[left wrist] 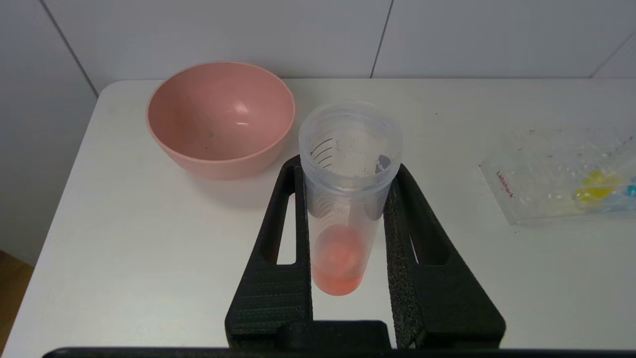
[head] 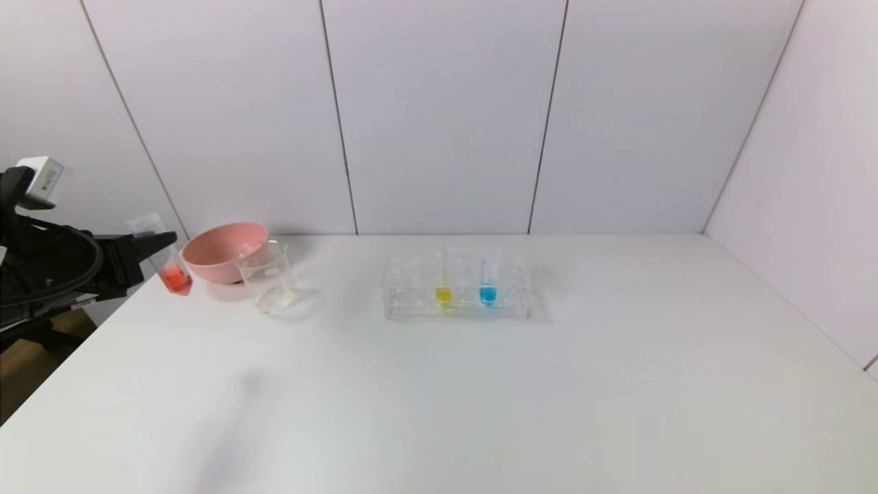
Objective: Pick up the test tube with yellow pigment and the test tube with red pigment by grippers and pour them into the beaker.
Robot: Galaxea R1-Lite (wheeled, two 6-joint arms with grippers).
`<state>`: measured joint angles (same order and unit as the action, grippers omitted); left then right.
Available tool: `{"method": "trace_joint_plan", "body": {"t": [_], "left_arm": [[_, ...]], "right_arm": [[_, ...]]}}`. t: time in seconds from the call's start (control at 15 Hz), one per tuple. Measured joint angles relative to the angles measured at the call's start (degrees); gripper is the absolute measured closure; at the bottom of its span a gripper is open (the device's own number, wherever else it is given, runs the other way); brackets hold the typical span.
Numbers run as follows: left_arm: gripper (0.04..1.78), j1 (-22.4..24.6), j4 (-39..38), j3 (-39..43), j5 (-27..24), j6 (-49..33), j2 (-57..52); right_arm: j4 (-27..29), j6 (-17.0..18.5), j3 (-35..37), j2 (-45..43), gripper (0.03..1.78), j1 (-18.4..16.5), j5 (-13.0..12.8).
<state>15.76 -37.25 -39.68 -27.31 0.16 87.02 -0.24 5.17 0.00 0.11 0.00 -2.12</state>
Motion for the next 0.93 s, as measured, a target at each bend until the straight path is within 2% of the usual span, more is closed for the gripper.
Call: {"method": "trace_joint_plan", "body": {"t": [0.13,0.27,0.53,0.73,0.93], "left_arm": [[1.38,1.2,0.2,-4.2,-5.0,5.4,5.5],[1.38,1.7,3.9,-10.2,-6.9,12.1,10.2],[1.38,1.8,21.6,-24.6,-8.6,26.2,15.9],[1.38,0.9,32.9,-34.0,-8.8,35.0,19.5],[1.38,-0.3,35.1,-40.2,-5.5,42.8,23.6]], "right_arm": [[0.0,0.0,0.0,0.0,0.1,0.0,0.0],[0.0,0.0,0.0,0.0,0.1,0.0,0.0],[0.0,0.0,0.0,0.0,0.1,0.0,0.0],[0.0,0.0,0.0,0.0,0.1,0.0,0.0],[0.0,0.0,0.0,0.0,0.1,0.0,0.0]]}}
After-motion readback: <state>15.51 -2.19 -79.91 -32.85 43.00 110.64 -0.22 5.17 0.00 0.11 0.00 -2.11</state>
